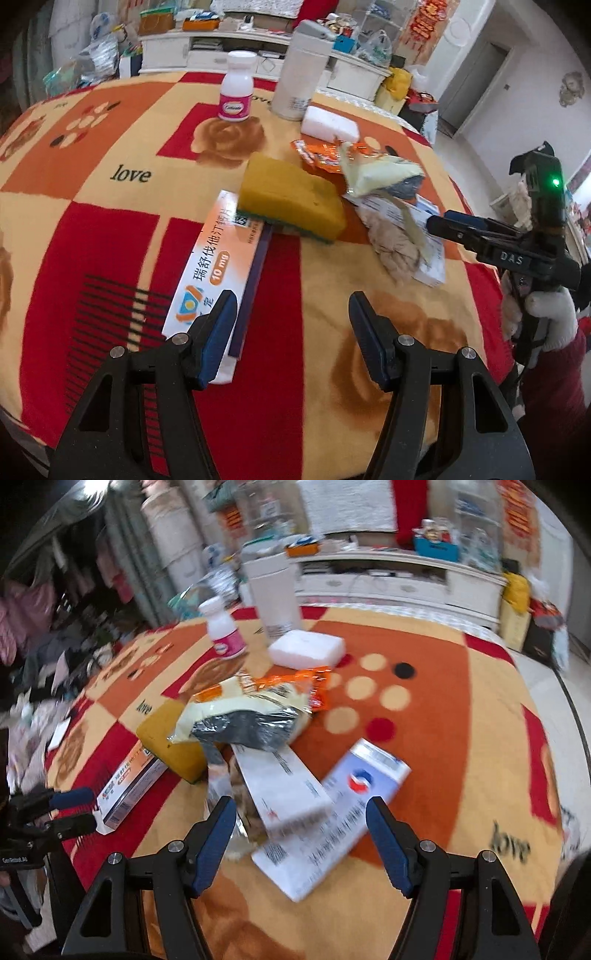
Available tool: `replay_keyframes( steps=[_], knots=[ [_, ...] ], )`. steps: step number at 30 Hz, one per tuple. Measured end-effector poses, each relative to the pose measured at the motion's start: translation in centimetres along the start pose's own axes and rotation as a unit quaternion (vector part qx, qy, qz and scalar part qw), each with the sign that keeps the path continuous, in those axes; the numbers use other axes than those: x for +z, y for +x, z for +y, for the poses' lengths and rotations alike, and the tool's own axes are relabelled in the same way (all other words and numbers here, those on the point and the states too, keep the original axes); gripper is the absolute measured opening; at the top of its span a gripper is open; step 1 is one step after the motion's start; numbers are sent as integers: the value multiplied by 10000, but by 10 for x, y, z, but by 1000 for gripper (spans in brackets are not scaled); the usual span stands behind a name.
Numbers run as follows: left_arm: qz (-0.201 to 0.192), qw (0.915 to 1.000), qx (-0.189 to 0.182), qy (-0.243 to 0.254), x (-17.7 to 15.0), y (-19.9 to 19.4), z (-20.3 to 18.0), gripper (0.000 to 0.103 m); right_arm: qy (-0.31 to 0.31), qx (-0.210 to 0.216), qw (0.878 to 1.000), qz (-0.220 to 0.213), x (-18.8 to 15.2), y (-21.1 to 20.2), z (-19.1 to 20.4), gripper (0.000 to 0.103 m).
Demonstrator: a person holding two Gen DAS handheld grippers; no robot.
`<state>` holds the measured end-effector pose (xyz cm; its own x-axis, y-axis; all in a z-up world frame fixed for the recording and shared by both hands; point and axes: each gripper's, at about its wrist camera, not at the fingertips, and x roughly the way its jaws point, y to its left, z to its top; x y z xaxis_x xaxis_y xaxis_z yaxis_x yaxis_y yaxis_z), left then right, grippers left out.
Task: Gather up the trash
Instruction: 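Grasp the orange-white medicine box with the left tool while the right tool grasps the white Escitalopram box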
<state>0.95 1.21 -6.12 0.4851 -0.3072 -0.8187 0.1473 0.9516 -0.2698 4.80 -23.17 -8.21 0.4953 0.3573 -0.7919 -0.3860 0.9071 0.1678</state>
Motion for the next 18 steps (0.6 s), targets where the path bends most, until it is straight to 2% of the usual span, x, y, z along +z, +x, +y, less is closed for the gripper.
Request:
replay_keyframes(
  steps=[3,5,8,13,18],
  knots=[
    [20,10000,52,-74,3,6,7,62,145,274,9993,208,9,23,-4,68],
    [20,9999,125,-101,4,9,10,62,162,364,9989,231,10,32,-5,57],
    [38,9997,170,-165,7,16,17,62,74,501,9985,194,5,23,0,50],
    [-35,9994,305,-179,12,25,22,62,-76,178,9998,95,-25,-13,2,45],
    [-130,9990,421,-7,17,33,15,62,-113,-100,9993,347,-59,-31,-4,45]
  ],
)
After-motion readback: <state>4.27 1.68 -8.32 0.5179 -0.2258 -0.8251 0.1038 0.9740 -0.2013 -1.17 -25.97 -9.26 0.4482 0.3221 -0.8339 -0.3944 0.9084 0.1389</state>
